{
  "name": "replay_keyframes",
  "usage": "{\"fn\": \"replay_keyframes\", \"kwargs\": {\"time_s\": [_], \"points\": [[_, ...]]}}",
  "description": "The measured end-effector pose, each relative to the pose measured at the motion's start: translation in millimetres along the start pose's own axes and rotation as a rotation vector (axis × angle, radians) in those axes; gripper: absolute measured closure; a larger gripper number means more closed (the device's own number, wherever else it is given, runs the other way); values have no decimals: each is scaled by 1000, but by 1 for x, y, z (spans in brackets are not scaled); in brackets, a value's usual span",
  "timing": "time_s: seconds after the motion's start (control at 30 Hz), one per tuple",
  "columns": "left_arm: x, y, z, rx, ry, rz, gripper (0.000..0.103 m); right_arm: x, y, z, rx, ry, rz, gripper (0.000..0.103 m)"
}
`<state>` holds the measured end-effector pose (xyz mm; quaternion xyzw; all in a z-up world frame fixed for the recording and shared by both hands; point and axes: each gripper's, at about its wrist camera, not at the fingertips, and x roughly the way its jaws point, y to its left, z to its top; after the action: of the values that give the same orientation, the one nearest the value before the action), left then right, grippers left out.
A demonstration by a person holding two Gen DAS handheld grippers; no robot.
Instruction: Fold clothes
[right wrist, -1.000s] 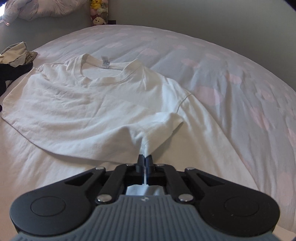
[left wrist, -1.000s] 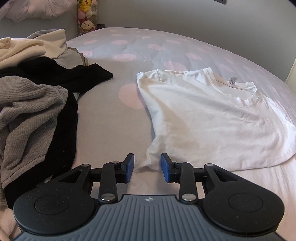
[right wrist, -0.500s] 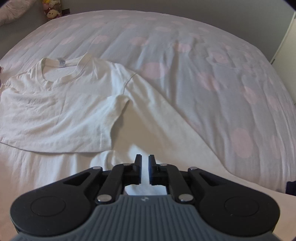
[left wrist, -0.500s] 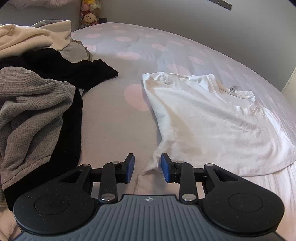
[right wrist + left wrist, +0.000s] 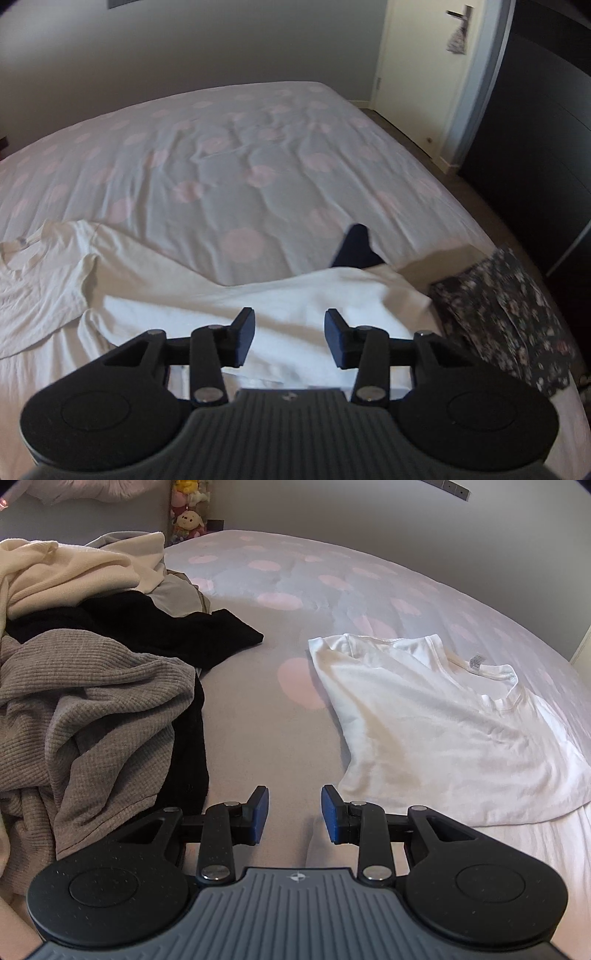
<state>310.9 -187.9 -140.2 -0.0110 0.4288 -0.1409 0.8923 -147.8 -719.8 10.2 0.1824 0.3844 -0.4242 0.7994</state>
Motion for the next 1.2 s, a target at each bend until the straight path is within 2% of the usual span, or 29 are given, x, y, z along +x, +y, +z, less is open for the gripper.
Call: {"fn": "replay_keyframes", "kwargs": {"time_s": [0.13, 0.2, 0.27, 0.4, 0.53, 0.6, 0.7, 0.77, 0.97, 1.2], "points": [[-4, -6, -3, 27, -11, 3, 74, -2, -43, -15, 122, -1, -40, 57], [-4, -7, -4, 35, -9, 12, 74, 0, -64, -24, 223, 8, -28, 55], [-3, -9, -5, 42, -5, 27, 74, 3, -81, -34, 324, 17, -1, 51], [1, -12, -6, 55, -2, 47, 74, 14, -107, -55, 521, 29, 86, 50], [3, -16, -9, 84, 0, 54, 73, 29, -112, -68, 652, 24, 179, 50], [5, -18, -9, 95, 2, 57, 73, 35, -111, -65, 655, 0, 181, 51], [6, -18, -9, 99, 1, 59, 73, 39, -112, -54, 640, -36, 147, 63], [6, -17, -8, 94, -2, 59, 73, 40, -110, -43, 621, -58, 123, 86], [5, -14, -3, 70, -15, 39, 73, 19, -76, 11, 497, -168, 90, 88], [-2, -9, 1, 38, -38, -3, 73, -33, 18, 117, 306, -349, 121, 88]]}}
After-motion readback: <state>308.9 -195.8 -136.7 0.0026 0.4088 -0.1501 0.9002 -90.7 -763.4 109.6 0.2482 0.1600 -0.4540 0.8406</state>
